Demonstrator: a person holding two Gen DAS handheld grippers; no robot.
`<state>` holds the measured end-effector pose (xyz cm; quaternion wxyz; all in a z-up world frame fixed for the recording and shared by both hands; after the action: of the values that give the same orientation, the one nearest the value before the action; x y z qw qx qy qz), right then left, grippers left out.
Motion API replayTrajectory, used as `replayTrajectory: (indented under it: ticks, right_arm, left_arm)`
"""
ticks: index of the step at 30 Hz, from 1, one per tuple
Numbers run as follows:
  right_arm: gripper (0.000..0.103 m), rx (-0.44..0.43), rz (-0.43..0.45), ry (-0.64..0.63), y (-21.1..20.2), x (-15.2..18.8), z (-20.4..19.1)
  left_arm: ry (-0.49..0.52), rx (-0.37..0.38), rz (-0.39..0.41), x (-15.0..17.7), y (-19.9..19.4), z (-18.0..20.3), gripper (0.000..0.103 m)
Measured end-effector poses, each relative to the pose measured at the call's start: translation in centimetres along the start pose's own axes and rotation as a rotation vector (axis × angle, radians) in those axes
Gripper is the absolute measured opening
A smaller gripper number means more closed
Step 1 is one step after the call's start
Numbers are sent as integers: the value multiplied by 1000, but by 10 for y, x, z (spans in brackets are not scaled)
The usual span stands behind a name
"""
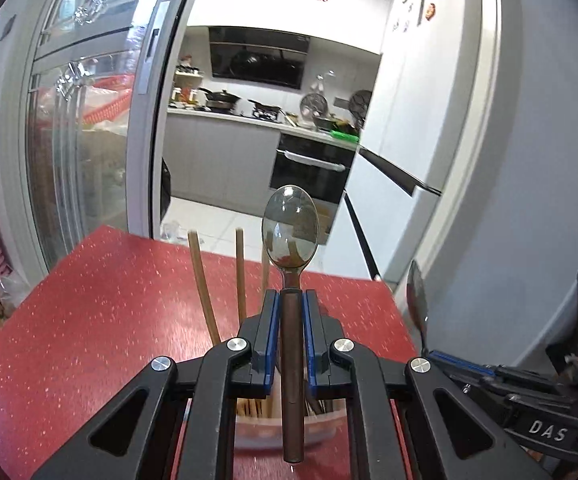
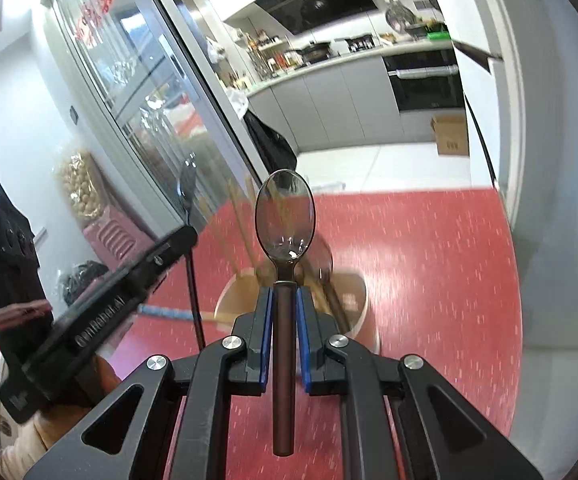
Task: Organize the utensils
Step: 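Lift both dark spoons and carry them to the beige holder, then lower both spoons into the holder and open both tools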
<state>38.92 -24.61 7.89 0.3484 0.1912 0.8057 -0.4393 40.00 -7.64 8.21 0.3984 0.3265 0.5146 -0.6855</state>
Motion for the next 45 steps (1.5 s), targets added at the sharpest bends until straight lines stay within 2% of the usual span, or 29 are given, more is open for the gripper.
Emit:
replayTrajectory:
  ticks: [8, 15, 18, 21, 28, 37, 45]
  right_arm:
    - [12, -5, 99, -65, 32, -35, 1]
    - [12, 5, 153, -136, 57, -35, 2]
    - [12, 21, 167, -173, 68, -27, 3]
    - [12, 25, 160, -184, 79, -22, 7]
    - [12, 36, 162, -213, 88, -11, 15]
    - [13, 42, 148, -270, 93, 6, 14]
    - [13, 35, 135, -267, 92, 12, 18]
  left_arm:
    - [36, -85, 80, -5, 26, 1, 39]
    - [37, -121, 103, 3, 46, -7, 39]
    - [93, -158, 135, 6, 47, -3, 39]
    - [104, -144, 155, 6, 44, -1, 39]
    - [174, -164, 183, 9, 45, 1, 39]
    - [205, -181, 172, 12, 42, 4, 40]
    - [228, -177, 144, 14, 39, 4, 40]
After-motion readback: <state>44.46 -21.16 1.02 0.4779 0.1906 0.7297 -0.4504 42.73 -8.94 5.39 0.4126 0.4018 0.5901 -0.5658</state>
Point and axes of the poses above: each gripper's, at about its wrist camera, not at the fingertips, and y roughly the way its jaws point, z to its right, x to its underside, the point moved 2 cm from there along y, roughly the way its jaws point, and after that the axes turned 2 degrees about -y, right-handed, at the moved point
